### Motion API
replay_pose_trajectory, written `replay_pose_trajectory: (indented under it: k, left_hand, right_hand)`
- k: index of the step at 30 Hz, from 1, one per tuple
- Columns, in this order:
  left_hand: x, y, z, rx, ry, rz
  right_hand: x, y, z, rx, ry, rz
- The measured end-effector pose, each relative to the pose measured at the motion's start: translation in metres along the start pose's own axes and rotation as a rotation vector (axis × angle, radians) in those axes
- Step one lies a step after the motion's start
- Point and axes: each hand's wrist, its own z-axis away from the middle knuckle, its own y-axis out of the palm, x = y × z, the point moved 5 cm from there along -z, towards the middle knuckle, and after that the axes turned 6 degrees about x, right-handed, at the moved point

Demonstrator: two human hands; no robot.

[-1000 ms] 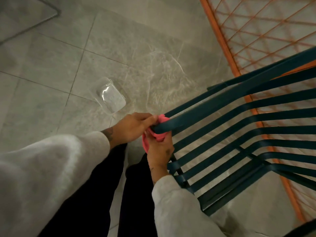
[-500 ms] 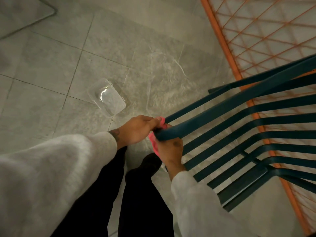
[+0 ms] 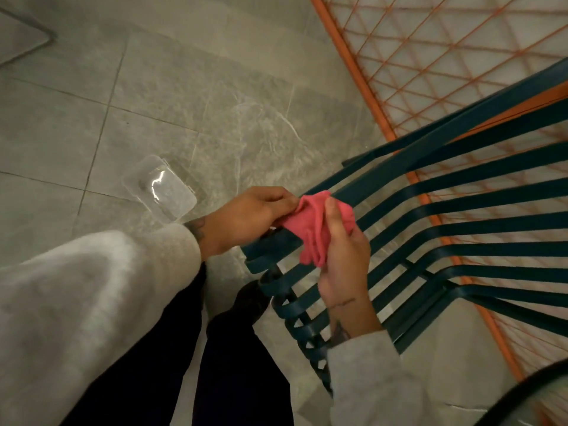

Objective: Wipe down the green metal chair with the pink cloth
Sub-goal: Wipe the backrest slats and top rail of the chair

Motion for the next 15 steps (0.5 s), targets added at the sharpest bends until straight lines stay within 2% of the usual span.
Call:
replay_pose_trajectory:
  k: [9,15]
  left_hand:
    - [-0.054,0.023,-0.037,0.101,-0.009,-0.243]
    - [-0.063,0.02,-0.042,0.155,-0.053,-0.311]
  right_hand:
    - [0.117,-0.068,-0.094,-0.196,-0.113,0.007]
    - [0.184,-0.106,-0.129,-0.251,-0.234,0.151]
